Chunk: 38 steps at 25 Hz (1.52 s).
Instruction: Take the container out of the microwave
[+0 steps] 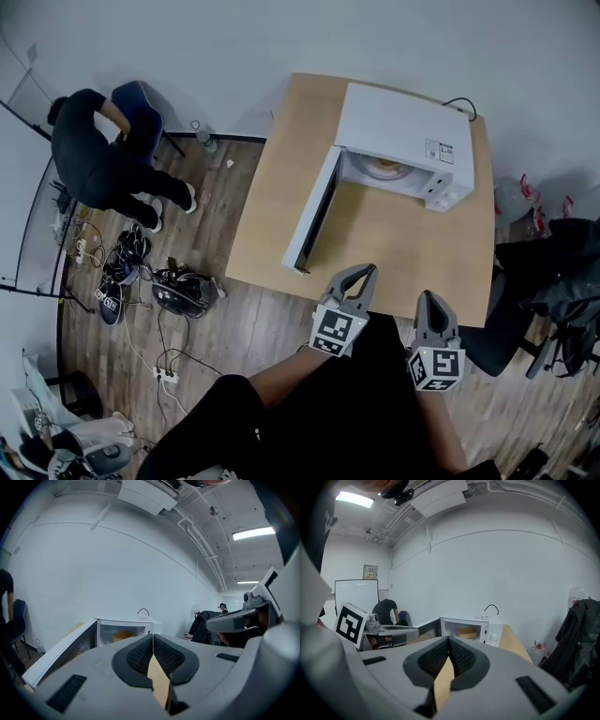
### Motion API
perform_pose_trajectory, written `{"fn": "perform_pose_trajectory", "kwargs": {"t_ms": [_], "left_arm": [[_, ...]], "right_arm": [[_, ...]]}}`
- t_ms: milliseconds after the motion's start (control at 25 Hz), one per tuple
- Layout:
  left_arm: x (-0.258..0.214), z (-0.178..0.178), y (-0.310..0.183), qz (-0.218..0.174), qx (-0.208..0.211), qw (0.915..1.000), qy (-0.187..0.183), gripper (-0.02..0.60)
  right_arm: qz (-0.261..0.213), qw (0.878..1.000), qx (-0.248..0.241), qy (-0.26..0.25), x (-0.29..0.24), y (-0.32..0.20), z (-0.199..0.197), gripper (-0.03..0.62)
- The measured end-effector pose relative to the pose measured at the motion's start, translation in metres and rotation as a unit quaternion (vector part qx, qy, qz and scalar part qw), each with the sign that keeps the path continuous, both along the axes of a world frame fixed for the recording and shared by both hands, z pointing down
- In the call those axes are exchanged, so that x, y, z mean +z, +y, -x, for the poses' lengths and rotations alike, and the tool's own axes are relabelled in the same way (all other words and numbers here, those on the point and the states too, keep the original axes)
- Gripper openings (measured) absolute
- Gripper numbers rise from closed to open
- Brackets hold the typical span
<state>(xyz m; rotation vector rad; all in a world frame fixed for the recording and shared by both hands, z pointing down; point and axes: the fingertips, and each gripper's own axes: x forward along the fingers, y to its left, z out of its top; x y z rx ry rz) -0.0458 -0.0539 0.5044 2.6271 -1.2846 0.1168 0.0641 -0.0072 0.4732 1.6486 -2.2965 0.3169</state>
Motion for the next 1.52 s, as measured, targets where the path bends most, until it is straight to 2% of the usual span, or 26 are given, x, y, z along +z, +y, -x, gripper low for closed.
{"fn": "perform_pose_trajectory", "kwargs": {"t_ms": [360, 600, 920, 1160, 1360, 1520], "left_arm": [[0.011, -0.013, -0.07, 0.001, -0.017, 0.9994, -0.029, 0.012], [0.043, -0.027, -0.124, 0.04, -0.015, 0.996, -0.078, 0.014], [0.09, -0.045, -0.193, 0.073, -0.01, 0.9906, -0.115, 0.014], [0.115, -0.057, -0.245, 0.058, -0.02, 0.9885, -0.139, 0.014], [0.139, -0.069, -0.277, 0.06, 0.006, 0.9855, -0.159, 0.014], [0.159, -0.073, -0.3, 0.064, 0.005, 0.9814, -0.181, 0.02]], "right_arm": [[0.005, 1.0, -0.013, -0.026, 0.014, -0.068, -0.003, 0.059], [0.003, 0.998, -0.006, -0.057, 0.008, -0.128, -0.018, 0.059], [0.02, 0.998, -0.018, -0.062, 0.026, -0.189, -0.037, 0.058], [0.024, 0.997, -0.009, -0.068, 0.028, -0.215, -0.059, 0.058], [0.032, 0.997, 0.011, -0.066, 0.034, -0.224, -0.08, 0.058], [0.045, 0.996, 0.03, -0.068, 0.044, -0.224, -0.098, 0.059]]}}
